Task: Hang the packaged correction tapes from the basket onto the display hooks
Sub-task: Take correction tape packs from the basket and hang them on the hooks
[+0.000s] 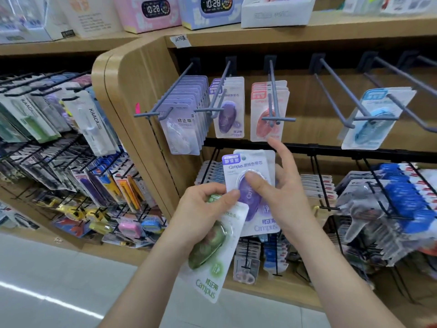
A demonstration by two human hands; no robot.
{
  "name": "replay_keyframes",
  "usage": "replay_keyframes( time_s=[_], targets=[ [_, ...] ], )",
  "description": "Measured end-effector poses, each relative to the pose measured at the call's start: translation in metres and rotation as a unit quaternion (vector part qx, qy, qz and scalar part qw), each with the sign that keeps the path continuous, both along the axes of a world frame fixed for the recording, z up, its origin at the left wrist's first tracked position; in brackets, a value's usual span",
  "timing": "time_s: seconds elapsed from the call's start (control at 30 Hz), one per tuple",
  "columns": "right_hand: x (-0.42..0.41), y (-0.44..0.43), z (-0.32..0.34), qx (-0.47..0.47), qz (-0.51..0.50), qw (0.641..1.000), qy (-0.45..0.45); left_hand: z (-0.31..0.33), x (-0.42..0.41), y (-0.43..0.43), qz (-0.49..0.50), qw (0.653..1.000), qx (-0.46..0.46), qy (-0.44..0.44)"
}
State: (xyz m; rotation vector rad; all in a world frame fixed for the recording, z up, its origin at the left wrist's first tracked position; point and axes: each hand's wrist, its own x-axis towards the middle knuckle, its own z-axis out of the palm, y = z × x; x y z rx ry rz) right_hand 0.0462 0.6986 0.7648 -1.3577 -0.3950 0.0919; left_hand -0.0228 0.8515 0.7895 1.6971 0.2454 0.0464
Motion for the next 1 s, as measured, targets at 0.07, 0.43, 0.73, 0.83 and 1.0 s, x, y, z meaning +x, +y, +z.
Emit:
replay_keyframes(
  time_s=[0.07,0.43,0.73,0.83,1.0],
  targets=[
    [-0.003,0.003,-0.001,-0.002,-0.004,1.000,0.001,-0.002,0.000,0.001,0.005,0.999,-0.053,0.011],
    [0.006,-0.008,-0.001,-0.091,0.129,0.987,0.026,0.008,0.002,0.020,0.108,0.988,0.027,-0.109],
    [0.011,0.003,0.016,-0.165,0.111,0.980,-0.015,0.026,0.014,0.034,0.130,0.980,0.047,-0.145],
    [0.014,0.005,0.019,-0.177,0.109,0.978,-0.021,0.033,0.023,0.038,0.130,0.981,0.054,-0.132],
    [0.011,0.004,0.018,-0.171,0.112,0.979,0.009,0.035,0.027,0.042,0.110,0.988,0.041,-0.104]
  ],
)
